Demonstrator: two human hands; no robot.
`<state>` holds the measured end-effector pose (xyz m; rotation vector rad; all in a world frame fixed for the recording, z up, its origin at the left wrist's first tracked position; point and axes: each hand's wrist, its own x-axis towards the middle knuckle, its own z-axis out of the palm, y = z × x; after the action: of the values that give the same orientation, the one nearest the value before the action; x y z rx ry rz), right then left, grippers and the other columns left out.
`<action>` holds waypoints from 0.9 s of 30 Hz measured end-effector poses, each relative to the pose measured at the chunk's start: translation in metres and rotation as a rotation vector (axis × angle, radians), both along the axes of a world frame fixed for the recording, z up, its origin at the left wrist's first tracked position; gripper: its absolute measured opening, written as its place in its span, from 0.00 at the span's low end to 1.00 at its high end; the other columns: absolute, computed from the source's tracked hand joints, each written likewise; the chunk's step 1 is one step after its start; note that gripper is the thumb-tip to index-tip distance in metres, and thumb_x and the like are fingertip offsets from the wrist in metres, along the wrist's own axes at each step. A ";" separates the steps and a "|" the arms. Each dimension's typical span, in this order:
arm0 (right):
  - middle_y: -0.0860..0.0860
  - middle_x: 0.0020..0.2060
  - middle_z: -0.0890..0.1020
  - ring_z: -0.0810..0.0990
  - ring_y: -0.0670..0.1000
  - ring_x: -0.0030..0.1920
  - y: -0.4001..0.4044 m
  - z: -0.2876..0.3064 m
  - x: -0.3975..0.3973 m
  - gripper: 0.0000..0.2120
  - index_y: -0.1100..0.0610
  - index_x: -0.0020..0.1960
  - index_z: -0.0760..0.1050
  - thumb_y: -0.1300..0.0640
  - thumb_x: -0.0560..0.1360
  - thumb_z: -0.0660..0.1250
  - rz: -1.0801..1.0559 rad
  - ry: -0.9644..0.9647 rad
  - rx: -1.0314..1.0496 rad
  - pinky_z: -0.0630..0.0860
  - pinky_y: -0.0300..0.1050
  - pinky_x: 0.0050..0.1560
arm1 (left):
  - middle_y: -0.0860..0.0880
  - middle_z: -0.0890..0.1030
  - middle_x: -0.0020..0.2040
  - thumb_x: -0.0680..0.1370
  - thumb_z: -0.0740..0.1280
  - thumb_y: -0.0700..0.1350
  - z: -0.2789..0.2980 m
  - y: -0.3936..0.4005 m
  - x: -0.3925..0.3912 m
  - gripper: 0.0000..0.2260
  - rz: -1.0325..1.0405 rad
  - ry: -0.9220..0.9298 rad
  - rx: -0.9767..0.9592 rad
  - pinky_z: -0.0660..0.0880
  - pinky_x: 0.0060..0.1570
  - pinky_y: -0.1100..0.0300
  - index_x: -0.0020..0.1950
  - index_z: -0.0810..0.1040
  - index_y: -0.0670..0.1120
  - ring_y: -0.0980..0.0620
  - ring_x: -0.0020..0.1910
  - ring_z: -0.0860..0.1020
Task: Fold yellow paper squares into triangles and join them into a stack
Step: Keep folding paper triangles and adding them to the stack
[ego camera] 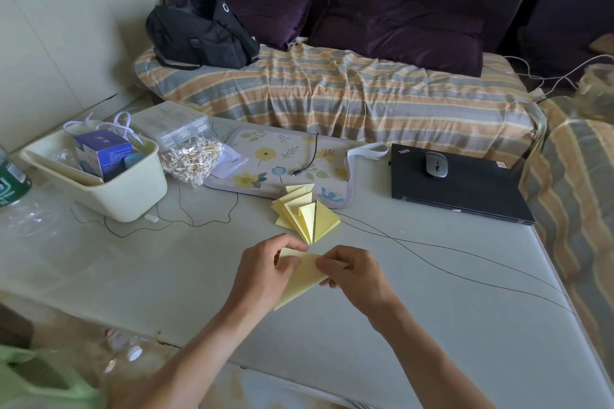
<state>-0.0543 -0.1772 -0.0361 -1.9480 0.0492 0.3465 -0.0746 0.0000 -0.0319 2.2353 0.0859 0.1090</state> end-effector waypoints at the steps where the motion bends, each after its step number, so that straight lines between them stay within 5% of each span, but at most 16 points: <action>1: 0.52 0.33 0.85 0.78 0.45 0.33 0.000 0.000 0.000 0.06 0.52 0.42 0.83 0.55 0.77 0.69 -0.002 0.004 -0.005 0.76 0.41 0.40 | 0.65 0.73 0.28 0.78 0.71 0.40 0.000 0.000 0.000 0.10 -0.005 -0.003 0.002 0.66 0.32 0.65 0.49 0.84 0.56 0.57 0.30 0.70; 14: 0.52 0.32 0.85 0.78 0.45 0.32 0.001 -0.003 0.000 0.06 0.53 0.42 0.83 0.54 0.76 0.70 -0.024 0.012 0.004 0.76 0.43 0.40 | 0.69 0.74 0.27 0.78 0.73 0.40 0.007 -0.001 -0.002 0.07 0.006 -0.033 -0.028 0.67 0.32 0.69 0.47 0.87 0.53 0.61 0.30 0.72; 27: 0.53 0.39 0.87 0.87 0.50 0.40 0.001 -0.012 0.005 0.04 0.58 0.49 0.78 0.58 0.76 0.72 -0.154 0.033 0.139 0.84 0.51 0.50 | 0.58 0.82 0.35 0.76 0.73 0.45 -0.001 0.001 0.002 0.07 0.191 0.098 -0.193 0.72 0.36 0.64 0.42 0.85 0.58 0.58 0.38 0.79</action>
<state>-0.0491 -0.1761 -0.0482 -1.7886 0.1905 0.2731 -0.0722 0.0012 -0.0324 2.0357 0.3489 0.0901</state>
